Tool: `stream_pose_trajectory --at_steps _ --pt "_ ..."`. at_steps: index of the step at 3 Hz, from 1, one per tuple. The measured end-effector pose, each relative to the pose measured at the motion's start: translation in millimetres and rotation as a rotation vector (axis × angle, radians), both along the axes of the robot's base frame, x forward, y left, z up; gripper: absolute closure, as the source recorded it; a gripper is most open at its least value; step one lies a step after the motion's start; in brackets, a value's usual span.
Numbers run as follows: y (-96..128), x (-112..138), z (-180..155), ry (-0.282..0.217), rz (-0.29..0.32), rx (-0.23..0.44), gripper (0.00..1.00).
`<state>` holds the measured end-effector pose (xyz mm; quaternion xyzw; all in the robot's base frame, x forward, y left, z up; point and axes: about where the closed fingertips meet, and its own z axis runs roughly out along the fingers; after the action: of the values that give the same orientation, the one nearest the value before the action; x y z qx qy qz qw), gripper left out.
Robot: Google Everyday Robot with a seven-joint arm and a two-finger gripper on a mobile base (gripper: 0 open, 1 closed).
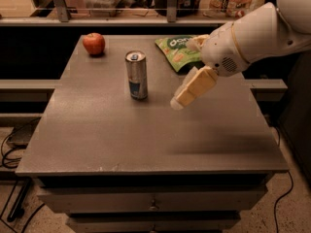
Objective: Pick redbull can
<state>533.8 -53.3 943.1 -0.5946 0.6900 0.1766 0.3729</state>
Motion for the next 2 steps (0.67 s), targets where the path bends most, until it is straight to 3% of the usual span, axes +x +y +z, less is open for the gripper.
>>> stream_pose_trajectory --at_steps 1,2 --pt "41 33 -15 0.013 0.049 0.092 0.0" --pt "67 48 -26 0.028 0.088 0.135 0.0"
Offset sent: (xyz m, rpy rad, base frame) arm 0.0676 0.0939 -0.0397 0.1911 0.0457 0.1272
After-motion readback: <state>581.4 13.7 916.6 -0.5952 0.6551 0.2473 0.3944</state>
